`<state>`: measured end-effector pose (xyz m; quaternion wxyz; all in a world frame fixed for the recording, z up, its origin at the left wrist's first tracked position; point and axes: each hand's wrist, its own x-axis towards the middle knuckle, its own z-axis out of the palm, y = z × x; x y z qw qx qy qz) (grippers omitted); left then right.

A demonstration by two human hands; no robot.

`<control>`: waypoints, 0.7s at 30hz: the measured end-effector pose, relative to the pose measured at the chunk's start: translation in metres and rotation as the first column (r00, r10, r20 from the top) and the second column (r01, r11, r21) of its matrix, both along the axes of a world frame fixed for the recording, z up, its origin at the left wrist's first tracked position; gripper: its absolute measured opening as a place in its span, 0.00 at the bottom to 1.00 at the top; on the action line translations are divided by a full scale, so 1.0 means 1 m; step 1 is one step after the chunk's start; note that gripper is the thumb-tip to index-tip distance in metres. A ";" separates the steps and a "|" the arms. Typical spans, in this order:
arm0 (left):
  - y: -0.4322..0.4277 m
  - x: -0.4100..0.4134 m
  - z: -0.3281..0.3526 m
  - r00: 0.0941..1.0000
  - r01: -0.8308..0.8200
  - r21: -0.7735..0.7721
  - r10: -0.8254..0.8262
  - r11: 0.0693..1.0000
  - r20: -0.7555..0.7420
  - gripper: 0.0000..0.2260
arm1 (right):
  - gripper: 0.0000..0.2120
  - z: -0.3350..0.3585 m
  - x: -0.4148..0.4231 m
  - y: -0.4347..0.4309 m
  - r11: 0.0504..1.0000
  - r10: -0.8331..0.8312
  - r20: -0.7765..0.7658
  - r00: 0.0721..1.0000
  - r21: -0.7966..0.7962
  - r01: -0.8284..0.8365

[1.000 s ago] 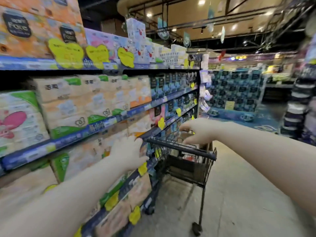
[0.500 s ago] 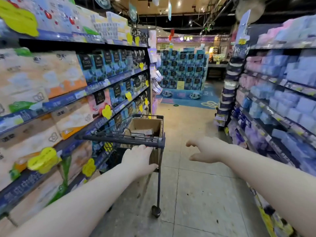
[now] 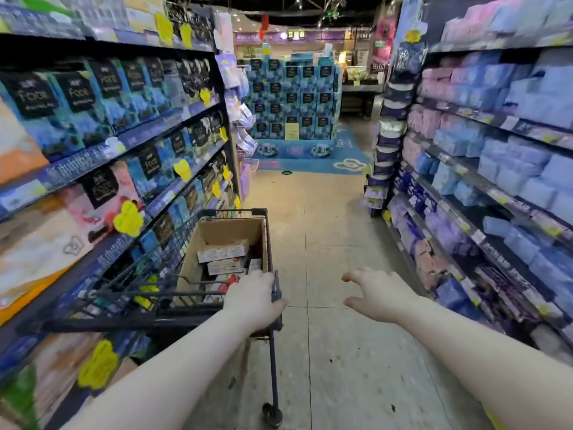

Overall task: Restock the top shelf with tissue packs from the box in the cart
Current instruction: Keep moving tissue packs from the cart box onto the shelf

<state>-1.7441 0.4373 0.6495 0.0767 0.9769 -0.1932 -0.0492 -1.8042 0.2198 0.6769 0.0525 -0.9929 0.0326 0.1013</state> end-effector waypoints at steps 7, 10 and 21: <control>-0.036 0.085 -0.041 0.999 -0.011 0.042 0.012 0.999 -0.029 0.22 | 0.23 -0.042 0.090 -0.044 0.997 -0.018 -0.064 0.998 0.068 0.022; -0.057 0.123 -0.059 0.994 -0.076 0.007 0.076 0.997 -0.073 0.25 | 0.23 -0.065 0.141 -0.067 0.997 0.030 -0.091 0.995 0.070 -0.024; -0.126 0.251 -0.093 0.889 -0.413 0.027 0.410 0.910 -0.205 0.25 | 0.23 -0.084 0.337 -0.155 0.939 0.335 -0.175 0.926 -0.014 -0.343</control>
